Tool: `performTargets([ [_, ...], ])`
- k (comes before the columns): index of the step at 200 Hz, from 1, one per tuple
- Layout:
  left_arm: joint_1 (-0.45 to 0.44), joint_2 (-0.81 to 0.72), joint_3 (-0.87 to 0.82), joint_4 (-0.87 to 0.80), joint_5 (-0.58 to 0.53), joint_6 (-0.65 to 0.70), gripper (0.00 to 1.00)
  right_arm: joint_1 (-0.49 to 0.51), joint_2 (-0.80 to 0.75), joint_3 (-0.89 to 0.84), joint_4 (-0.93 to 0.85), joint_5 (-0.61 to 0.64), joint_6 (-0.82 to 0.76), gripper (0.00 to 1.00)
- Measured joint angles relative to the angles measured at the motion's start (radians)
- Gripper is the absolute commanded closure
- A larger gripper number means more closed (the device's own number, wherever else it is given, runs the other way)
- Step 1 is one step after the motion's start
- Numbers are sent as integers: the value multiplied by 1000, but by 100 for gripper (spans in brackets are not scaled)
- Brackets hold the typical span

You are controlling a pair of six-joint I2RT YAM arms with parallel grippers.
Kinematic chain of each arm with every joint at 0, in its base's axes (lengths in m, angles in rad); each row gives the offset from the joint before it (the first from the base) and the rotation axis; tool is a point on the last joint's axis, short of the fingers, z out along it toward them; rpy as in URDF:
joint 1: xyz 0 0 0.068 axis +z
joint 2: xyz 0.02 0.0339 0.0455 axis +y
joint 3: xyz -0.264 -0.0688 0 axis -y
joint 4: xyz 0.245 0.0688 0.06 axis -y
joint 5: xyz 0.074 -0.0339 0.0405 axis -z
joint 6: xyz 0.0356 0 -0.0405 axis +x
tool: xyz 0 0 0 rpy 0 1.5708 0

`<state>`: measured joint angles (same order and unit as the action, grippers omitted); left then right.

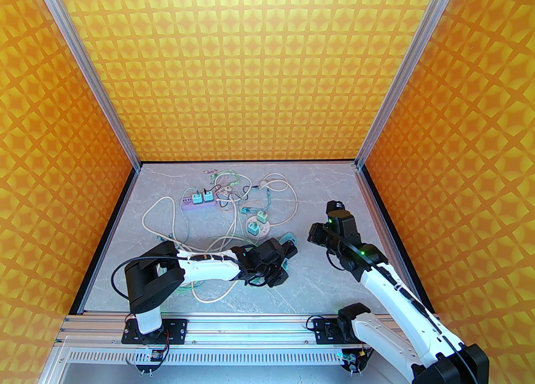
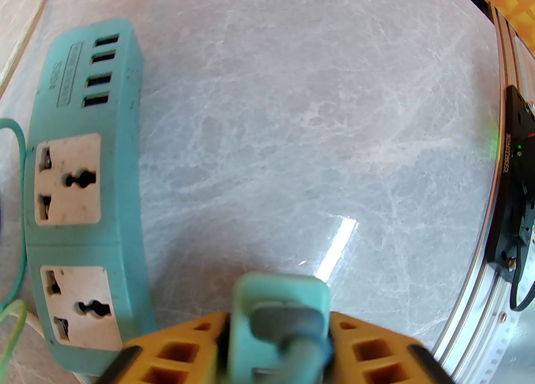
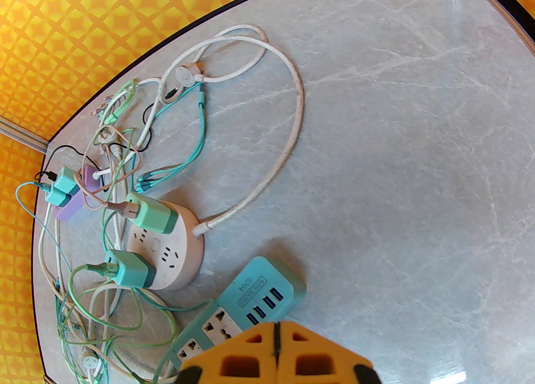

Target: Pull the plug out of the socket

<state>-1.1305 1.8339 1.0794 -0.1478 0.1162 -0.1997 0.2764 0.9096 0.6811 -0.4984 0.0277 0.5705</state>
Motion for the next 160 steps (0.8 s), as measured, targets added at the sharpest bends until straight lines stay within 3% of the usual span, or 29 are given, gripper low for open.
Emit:
performTargets([
  [14, -3, 0, 7, -3, 0, -2, 27, 0, -5, 0, -3, 0, 0, 91],
  [22, -3, -2, 7, -3, 0, -3, 11, 0, -7, -2, -3, -1, -1, 89],
  [31, -4, -6, 7, -7, 0, -8, 0, 0, -11, -3, -3, -2, -5, 85],
  [88, 6, -239, -44, -24, -14, -21, 1, 0, -14, -8, 8, -66, -34, 48],
  [114, 58, -377, -94, -21, -42, -40, 1, 0, -8, -13, 42, -122, -47, 21],
  [125, 97, -429, -123, -21, -53, -51, 1, 3, 3, -13, 54, -142, -48, 2],
  [160, 261, -570, -220, -25, -80, -88, 1, 39, 40, -12, 93, -167, -46, 2],
])
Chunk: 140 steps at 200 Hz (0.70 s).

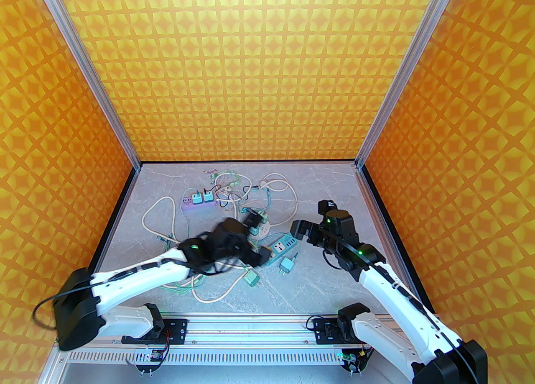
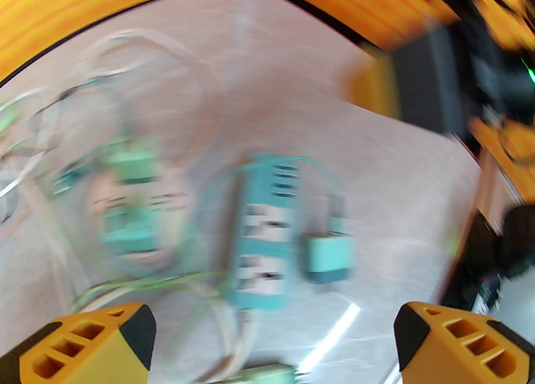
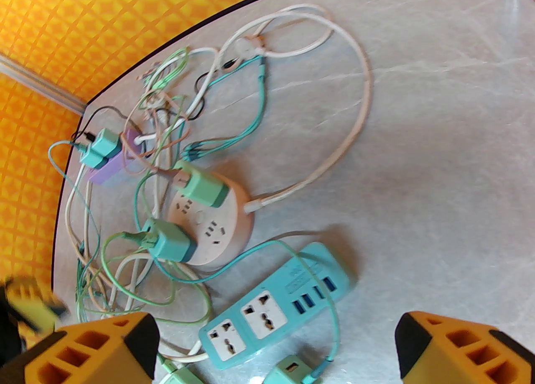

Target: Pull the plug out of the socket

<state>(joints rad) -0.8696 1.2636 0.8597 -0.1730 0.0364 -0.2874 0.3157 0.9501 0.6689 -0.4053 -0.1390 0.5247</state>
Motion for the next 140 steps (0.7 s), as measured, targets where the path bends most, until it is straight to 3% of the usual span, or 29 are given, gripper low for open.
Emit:
performTargets([
  [73, 293, -82, -48, -24, -25, -47, 1, 187, 163, 131, 53, 35, -4, 1],
  [140, 314, 17, -60, 26, -27, -84, 1, 235, 378, 263, 63, 103, -153, 2],
])
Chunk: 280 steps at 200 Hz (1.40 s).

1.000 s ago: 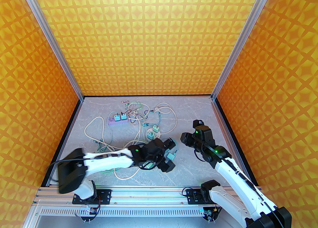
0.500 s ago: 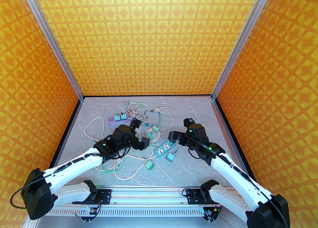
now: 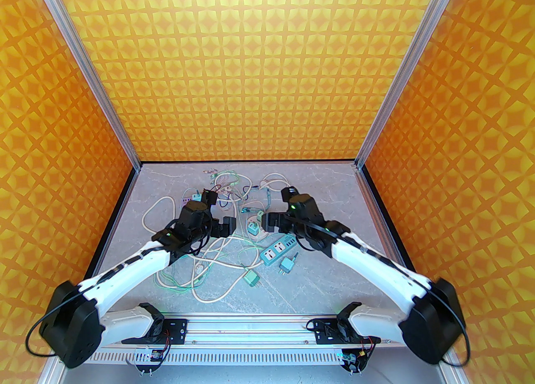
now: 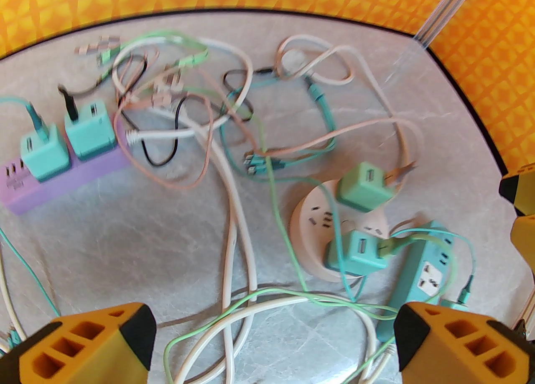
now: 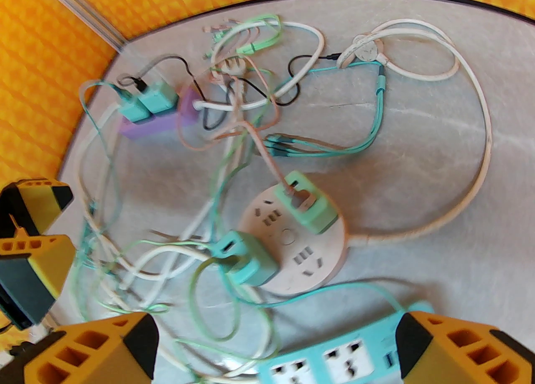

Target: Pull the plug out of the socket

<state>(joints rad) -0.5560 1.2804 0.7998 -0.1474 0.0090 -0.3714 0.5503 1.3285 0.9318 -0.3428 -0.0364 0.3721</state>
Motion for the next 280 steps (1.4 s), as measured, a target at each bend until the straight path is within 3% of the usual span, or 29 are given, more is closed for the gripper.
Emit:
performTargets([
  [19, 1, 16, -5, 7, 0, -16, 1, 0, 71, 2, 11, 19, -91, 7],
  [36, 1, 17, -10, 10, 0, -24, 1, 0, 135, 16, 11, 39, -151, 22],
  [79, 1, 16, -21, 10, 1, -42, 1, 0, 272, 95, 26, 61, -265, 29],
  [90, 1, 13, -30, 14, 2, -45, 1, -1, 285, 105, 27, 60, -284, 35],
  [175, 1, 0, -97, 47, 37, -74, 1, -64, 446, 250, 16, -51, -387, 40],
  [256, 1, 0, -97, 55, 46, -74, 1, -64, 531, 306, -13, -96, -462, 42],
  [280, 1, 0, -97, 55, 48, -74, 1, -60, 541, 306, -13, -96, -471, 49],
])
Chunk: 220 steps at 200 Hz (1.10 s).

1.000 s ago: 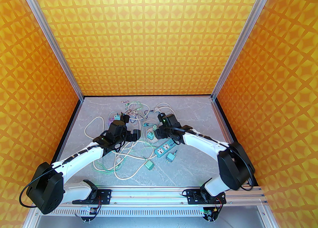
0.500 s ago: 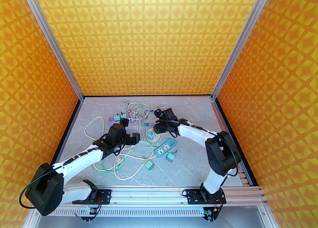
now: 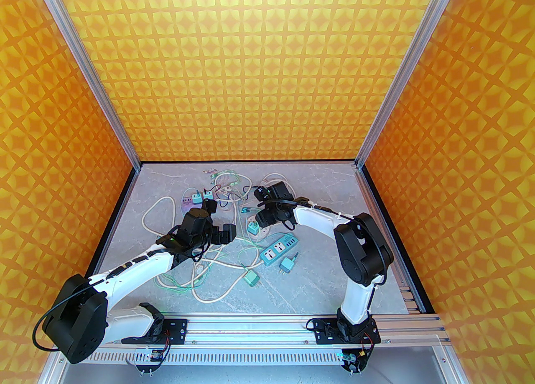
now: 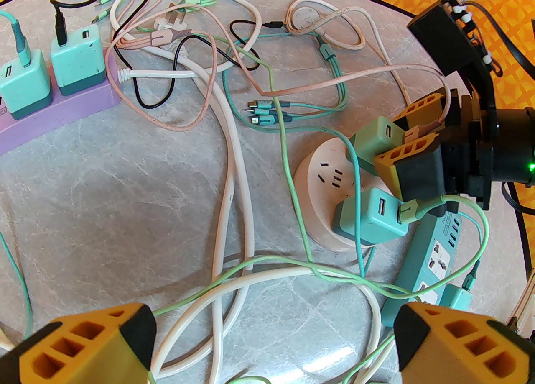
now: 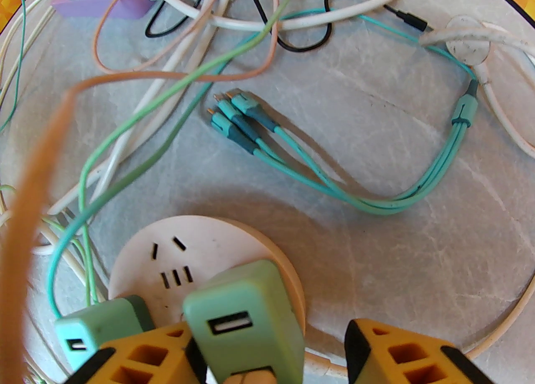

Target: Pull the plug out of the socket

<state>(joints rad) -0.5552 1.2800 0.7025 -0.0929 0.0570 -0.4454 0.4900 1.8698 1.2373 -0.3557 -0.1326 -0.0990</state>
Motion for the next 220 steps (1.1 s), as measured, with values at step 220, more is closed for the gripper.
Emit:
performTargets([
  [220, 0, 140, 48, 139, 93, 29, 31, 97, -23, -32, 23, 168, 294, 64],
])
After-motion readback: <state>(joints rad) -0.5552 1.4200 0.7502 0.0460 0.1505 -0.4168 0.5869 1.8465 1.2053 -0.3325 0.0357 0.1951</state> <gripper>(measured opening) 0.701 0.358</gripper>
